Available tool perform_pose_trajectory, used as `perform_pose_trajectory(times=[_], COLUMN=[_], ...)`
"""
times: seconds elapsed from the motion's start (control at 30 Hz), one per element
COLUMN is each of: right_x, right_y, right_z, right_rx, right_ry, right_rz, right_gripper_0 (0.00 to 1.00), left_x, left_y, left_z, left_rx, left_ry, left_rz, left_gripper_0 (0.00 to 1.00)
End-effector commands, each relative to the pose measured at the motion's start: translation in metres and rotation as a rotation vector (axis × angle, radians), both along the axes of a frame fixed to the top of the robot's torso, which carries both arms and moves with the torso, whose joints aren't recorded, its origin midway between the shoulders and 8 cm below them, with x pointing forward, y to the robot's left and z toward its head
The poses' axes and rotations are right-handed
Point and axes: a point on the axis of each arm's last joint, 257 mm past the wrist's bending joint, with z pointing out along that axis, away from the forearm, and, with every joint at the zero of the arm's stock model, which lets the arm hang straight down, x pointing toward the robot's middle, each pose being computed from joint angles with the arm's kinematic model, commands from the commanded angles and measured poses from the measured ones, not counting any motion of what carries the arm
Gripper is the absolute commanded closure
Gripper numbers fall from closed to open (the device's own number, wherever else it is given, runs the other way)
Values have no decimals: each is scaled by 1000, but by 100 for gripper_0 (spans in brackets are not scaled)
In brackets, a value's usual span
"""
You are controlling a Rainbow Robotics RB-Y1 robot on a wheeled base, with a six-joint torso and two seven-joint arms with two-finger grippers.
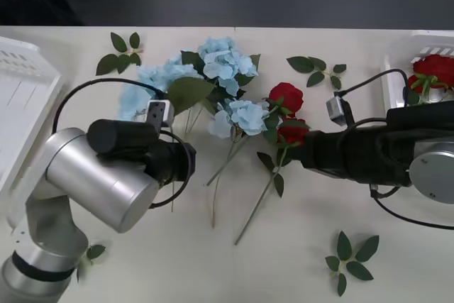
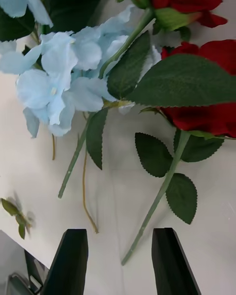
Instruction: Put the red flowers into the right box and the blue flowers into the left box
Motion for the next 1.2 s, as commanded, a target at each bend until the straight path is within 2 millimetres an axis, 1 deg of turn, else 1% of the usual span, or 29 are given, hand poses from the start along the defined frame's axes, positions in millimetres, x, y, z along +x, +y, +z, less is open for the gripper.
perform_pose_trajectory(times=[0.03,0.17,0.2,0.27,0.37,0.4,0.57,0.6,0.63,0.67,0.7,0.73,0.77,0.83,0.9,0.93,1.03,1.07,1.1,1.17,1.2], right_x=[2,6,6,7,8,9,6,7,8,10,10,12,12,14,15,16,16,16,17,18,18], right_y=[-3,0,0,2,7,8,19,19,21,22,23,24,26,28,27,22,17,17,16,14,12], right_z=[5,-2,-4,-6,-8,-8,-24,-25,-29,-34,-36,-39,-41,-48,-53,-56,-58,-58,-57,-57,-57], right_rx=[-7,-55,-58,-67,-75,-77,-108,-112,-118,-123,-124,-126,-127,-141,-159,-177,-191,-192,-191,-190,-190], right_ry=[53,89,96,114,140,143,154,149,146,147,150,154,157,166,176,180,187,186,181,180,180], right_rz=[-64,-112,-124,-152,-187,-194,-237,-243,-259,-273,-278,-291,-294,-299,-309,-317,-321,-319,-318,-319,-319], right_gripper_0=[63,62,62,62,62,62,62,62,63,62,62,62,62,63,63,63,62,56,34,11,0], left_x=[-11,-14,-14,-11,-6,-4,11,13,16,20,21,26,27,34,36,37,37,37,38,38,38], left_y=[28,66,71,93,132,140,206,214,229,245,253,268,275,304,325,338,371,375,387,400,410], left_z=[36,59,61,70,81,82,95,96,100,102,102,103,104,105,107,108,117,118,123,126,128], left_rx=[-28,-1,0,13,78,88,131,134,146,157,162,171,178,209,255,288,361,370,393,421,433], left_ry=[-51,-58,-58,-56,-42,-35,16,20,26,33,35,39,43,57,72,84,111,114,118,122,126], left_rz=[53,79,83,101,108,108,117,117,109,98,95,88,81,64,43,28,2,-3,-13,-26,-28], left_gripper_0=[100,100,100,100,100,100,100,100,100,100,100,100,100,100,100,100,100,100,100,100,100])
